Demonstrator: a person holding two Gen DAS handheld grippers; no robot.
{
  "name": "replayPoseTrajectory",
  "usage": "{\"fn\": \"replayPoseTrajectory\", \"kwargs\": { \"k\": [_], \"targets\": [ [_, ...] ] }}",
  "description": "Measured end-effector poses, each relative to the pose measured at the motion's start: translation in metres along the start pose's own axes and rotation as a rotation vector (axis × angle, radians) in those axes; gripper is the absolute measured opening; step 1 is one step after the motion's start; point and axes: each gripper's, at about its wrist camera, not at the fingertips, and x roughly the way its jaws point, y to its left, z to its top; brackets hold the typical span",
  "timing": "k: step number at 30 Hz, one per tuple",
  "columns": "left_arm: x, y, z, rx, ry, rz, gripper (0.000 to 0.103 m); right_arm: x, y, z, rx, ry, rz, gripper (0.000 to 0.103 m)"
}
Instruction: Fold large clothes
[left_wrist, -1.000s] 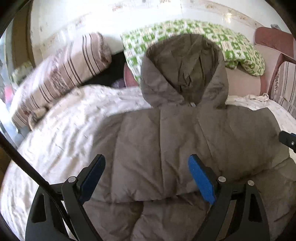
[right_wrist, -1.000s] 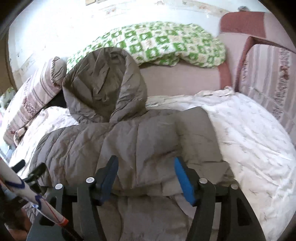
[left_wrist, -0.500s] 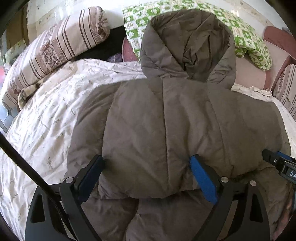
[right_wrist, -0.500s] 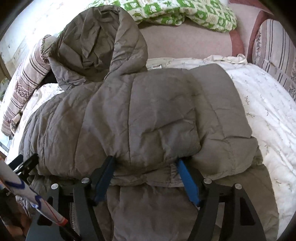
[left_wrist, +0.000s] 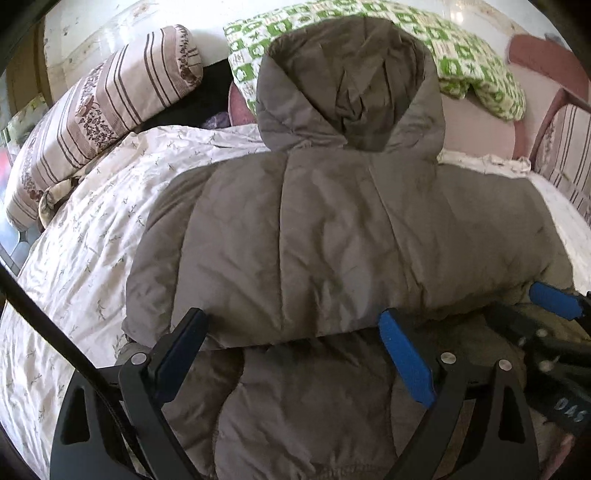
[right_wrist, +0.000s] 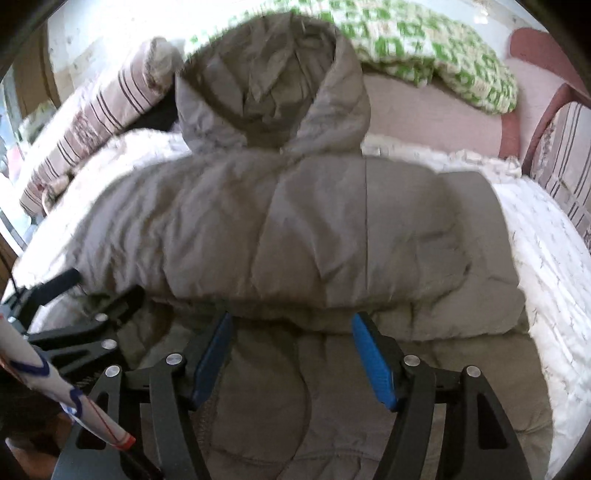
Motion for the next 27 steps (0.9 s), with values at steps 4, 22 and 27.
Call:
{"fn": "replayPoseTrajectory", "kwargs": {
  "k": [4, 22, 27],
  "targets": [
    [0.005, -0.002, -0.002, 0.009, 0.017, 0.008, 0.094, 0.015, -0.009, -0.007, 0.037, 0.069, 0.000, 0.072],
    [-0.020, -0.006, 0.001, 0.016, -0.095, 0.002, 0.094, -0.012, -0.034, -0.002, 0.112, -0.059, -0.043, 0.072],
    [-0.024, -0.008, 0.002, 0.019, -0.122, 0.007, 0.094, -0.002, -0.036, -0.002, 0.118, -0.024, -0.049, 0.072]
  ]
}}
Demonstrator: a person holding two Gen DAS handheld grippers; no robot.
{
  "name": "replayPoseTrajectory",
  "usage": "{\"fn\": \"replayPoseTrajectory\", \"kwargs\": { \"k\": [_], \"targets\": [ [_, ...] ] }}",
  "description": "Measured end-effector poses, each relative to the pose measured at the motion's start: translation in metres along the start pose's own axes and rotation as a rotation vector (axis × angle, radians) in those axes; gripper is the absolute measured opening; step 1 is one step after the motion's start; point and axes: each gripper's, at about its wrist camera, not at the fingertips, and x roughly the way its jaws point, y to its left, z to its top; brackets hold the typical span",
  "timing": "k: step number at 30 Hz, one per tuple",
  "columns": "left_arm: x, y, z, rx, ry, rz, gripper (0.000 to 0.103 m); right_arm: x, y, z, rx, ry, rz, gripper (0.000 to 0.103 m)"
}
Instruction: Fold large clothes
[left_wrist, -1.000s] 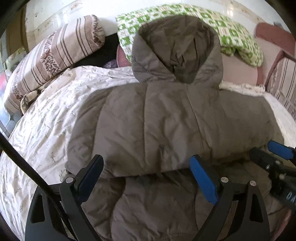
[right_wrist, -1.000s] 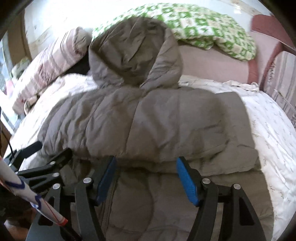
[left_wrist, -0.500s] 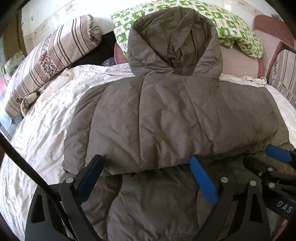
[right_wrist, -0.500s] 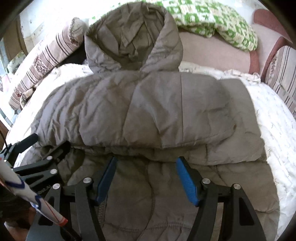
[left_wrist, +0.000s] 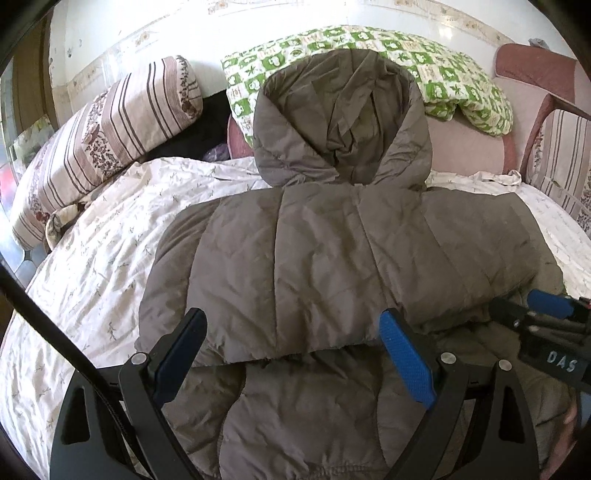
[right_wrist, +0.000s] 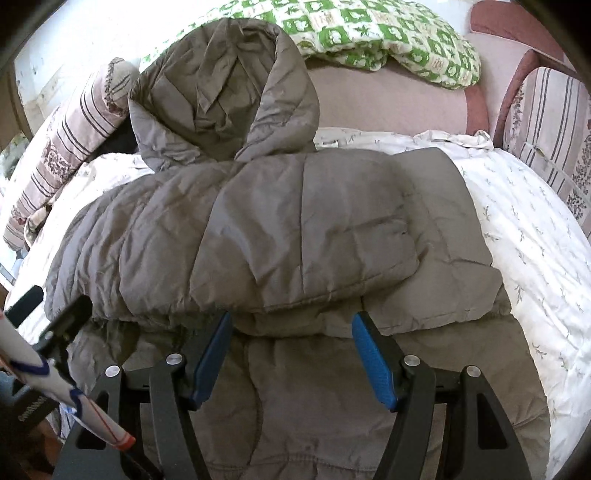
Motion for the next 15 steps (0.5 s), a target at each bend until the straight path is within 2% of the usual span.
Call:
{"fn": "replayPoseTrajectory", "kwargs": {
  "k": [6, 15],
  "targets": [
    [-0.001, -0.001, 0.001, 0.007, -0.008, 0.008, 0.094, -0.002, -0.001, -0.001, -0.003, -0.014, -0.014, 0.072],
    [0.008, 0.006, 0.000, -0.020, 0.027, 0.024, 0.094, -0.002, 0.018, -0.005, -0.100, -0.023, -0.092, 0.072]
  ]
}}
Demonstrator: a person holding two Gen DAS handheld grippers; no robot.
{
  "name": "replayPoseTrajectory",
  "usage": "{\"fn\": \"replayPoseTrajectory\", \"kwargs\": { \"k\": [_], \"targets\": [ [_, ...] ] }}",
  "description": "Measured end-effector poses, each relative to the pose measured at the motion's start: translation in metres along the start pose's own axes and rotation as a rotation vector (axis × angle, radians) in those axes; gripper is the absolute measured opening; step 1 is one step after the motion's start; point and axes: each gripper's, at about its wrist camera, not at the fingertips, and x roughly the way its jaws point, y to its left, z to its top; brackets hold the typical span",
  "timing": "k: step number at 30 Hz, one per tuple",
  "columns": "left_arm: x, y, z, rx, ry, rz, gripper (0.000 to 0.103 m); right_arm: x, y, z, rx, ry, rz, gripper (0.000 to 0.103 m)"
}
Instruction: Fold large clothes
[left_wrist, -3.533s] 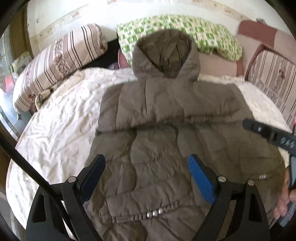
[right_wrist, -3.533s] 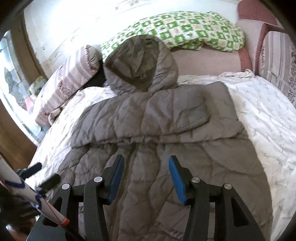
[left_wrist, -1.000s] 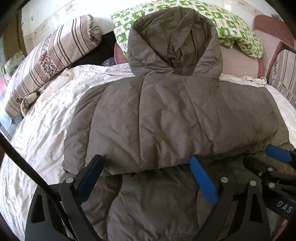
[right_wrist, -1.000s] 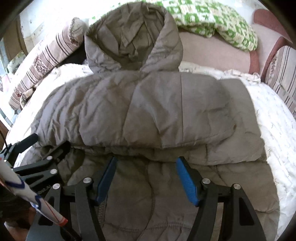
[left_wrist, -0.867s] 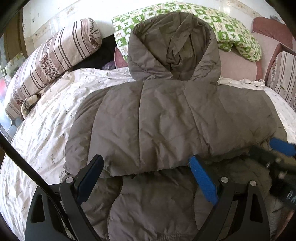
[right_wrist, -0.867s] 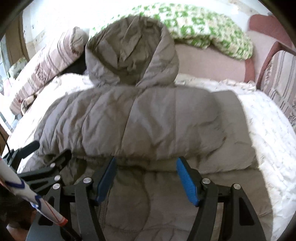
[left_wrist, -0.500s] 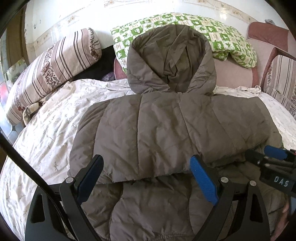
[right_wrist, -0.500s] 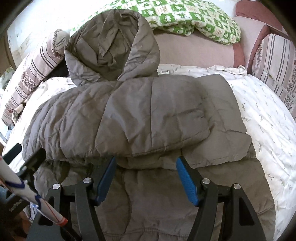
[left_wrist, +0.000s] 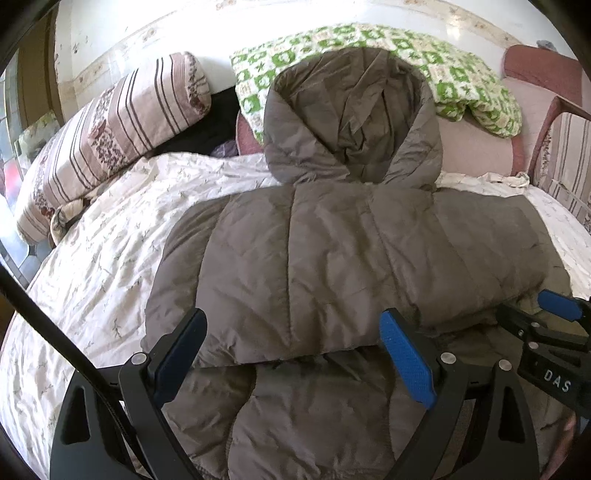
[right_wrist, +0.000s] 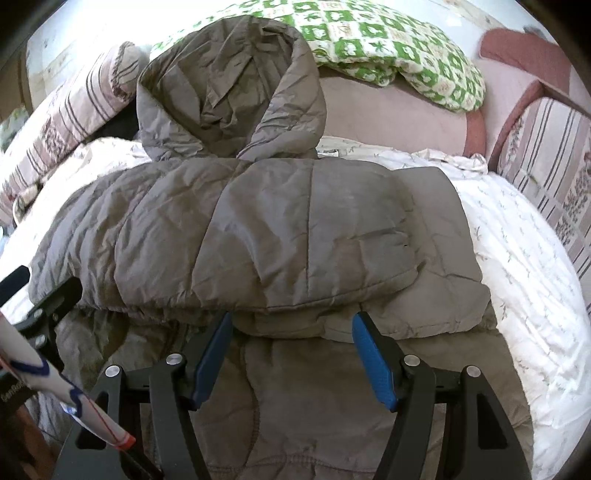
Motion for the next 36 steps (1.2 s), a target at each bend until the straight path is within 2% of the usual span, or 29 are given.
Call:
{"fn": "replayPoseTrajectory", "kwargs": {
  "k": [4, 8, 18, 36],
  "targets": [
    [0.016, 0.003, -0.004, -0.013, 0.073, -0.006, 0.094, 0.012, 0.007, -0.005, -0.039, 0.047, -0.020, 0.072],
    [0.022, 0.007, -0.006, -0.033, 0.107, -0.019, 0.094, 0.023, 0.010, -0.010, -0.060, 0.090, -0.033, 0.072],
    [0.023, 0.004, -0.010, -0.018, 0.115, -0.010, 0.094, 0.025, 0.020, -0.017, -0.106, 0.087, -0.080, 0.073],
    [0.024, 0.003, -0.009, -0.016, 0.115, -0.009, 0.094, 0.026, 0.019, -0.017, -0.114, 0.084, -0.089, 0.073]
  ]
}}
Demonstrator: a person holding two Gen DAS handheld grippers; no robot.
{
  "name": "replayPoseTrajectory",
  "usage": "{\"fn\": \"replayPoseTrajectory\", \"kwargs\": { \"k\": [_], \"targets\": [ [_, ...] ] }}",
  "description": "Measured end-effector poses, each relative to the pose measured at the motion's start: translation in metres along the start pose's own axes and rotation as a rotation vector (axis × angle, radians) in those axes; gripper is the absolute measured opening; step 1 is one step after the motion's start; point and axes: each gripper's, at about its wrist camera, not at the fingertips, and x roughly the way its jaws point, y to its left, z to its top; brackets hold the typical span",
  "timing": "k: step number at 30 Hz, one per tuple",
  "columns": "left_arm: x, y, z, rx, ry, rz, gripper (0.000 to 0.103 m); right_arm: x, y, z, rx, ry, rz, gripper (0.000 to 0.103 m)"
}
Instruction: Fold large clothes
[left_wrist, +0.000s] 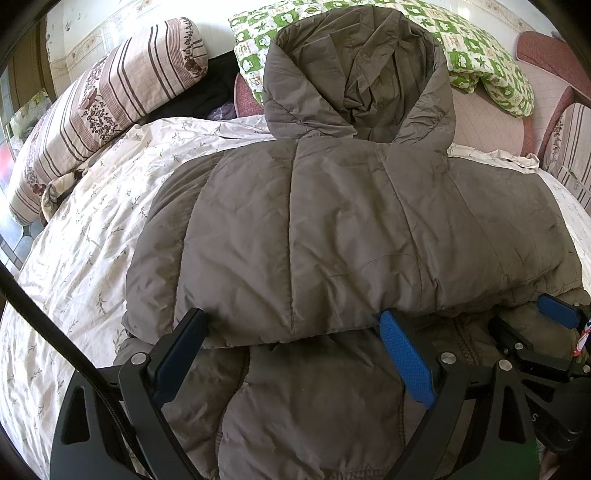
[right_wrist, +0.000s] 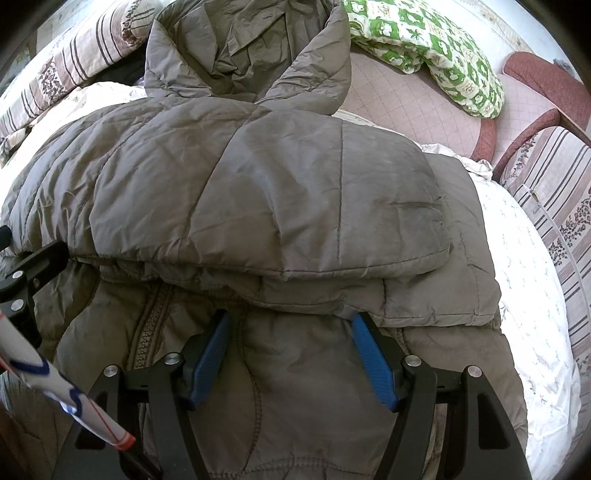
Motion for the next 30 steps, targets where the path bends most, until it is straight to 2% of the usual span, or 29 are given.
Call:
{"fn": "replayPoseTrajectory", "kwargs": {
  "k": [5, 11, 17, 20, 24, 28, 30],
  "targets": [
    [-0.001, -0.001, -0.001, 0.004, -0.002, 0.004, 0.094, 0.000, 0.000, 0.000, 0.003, 0.003, 0.004, 0.074],
    [-0.015, 0.005, 0.004, -0.009, -0.035, 0.011, 0.094, -0.007, -0.008, -0.004, 0.054, 0.003, 0.052, 0.074],
    [-0.026, 0.026, 0.017, -0.063, -0.092, 0.032, 0.094, -0.046, -0.018, -0.004, 0.147, -0.056, 0.097, 0.074],
    [-0.025, 0.037, 0.023, -0.104, -0.087, 0.013, 0.094, -0.075, -0.028, 0.017, 0.200, -0.091, 0.149, 0.074],
    [-0.024, 0.048, 0.027, -0.138, -0.081, -0.005, 0.094, -0.116, -0.022, 0.069, 0.193, -0.154, 0.202, 0.074],
    [-0.026, 0.054, 0.030, -0.164, -0.093, -0.001, 0.094, -0.137, -0.014, 0.132, 0.253, -0.141, 0.295, 0.074],
    [-0.027, 0.056, 0.030, -0.171, -0.093, -0.005, 0.094, -0.138, -0.019, 0.158, 0.280, -0.135, 0.301, 0.074]
  ]
}}
